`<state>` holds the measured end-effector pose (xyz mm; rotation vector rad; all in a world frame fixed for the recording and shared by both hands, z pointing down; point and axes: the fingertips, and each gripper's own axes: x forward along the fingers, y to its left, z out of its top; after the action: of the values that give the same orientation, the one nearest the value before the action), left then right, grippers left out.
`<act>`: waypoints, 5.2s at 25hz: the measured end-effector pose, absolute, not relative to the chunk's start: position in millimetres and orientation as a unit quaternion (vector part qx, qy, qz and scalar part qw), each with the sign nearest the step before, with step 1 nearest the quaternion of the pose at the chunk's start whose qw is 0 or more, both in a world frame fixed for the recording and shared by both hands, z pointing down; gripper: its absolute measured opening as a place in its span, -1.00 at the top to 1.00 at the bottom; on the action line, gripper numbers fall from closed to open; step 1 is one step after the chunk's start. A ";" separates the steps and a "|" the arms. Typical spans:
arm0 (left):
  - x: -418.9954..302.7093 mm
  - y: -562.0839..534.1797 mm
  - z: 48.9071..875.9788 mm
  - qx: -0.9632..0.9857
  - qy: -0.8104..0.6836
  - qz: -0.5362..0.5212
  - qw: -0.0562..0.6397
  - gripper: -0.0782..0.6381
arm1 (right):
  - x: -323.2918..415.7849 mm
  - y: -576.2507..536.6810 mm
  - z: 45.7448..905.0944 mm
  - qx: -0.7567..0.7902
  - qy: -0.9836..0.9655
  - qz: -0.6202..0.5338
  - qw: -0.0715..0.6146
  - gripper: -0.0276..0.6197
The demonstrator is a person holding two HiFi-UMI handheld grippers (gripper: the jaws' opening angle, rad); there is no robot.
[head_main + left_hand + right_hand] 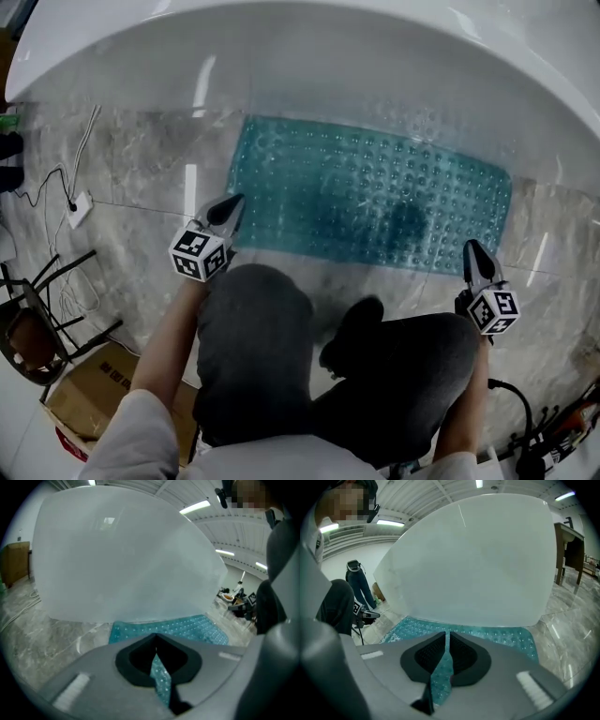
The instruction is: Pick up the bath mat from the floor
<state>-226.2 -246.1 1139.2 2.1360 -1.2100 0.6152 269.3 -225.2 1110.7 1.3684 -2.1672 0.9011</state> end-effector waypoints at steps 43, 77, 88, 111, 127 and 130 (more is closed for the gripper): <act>-220.6 -233.8 1338.0 0.759 -0.383 0.376 0.368 0.72 | 467.9 -235.6 1345.8 0.528 -0.701 0.348 0.330 0.45; -168.1 -224.3 1280.8 0.841 -0.293 0.222 0.397 0.73 | 476.2 -227.9 1354.6 0.471 -0.684 0.454 0.324 0.86; -162.5 -235.0 1164.7 0.856 -0.278 0.190 0.391 0.73 | 428.0 -217.3 1224.6 0.435 -0.713 0.492 0.246 0.86; -168.3 -176.3 830.7 0.859 -0.273 0.192 0.389 0.73 | 235.7 -169.8 865.7 0.449 -0.730 0.492 0.153 0.86; -221.4 -84.1 393.8 0.863 -0.281 0.100 0.409 0.73 | 160.5 -68.6 405.0 0.482 -0.729 0.485 0.037 0.85; -213.0 -47.9 341.2 0.866 -0.273 0.075 0.413 0.73 | 146.5 -34.2 344.3 0.468 -0.732 0.495 -0.016 0.85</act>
<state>-213.0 -47.9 341.2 2.1761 -0.6860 0.1876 146.5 -34.2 344.3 1.4845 -2.3235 1.5701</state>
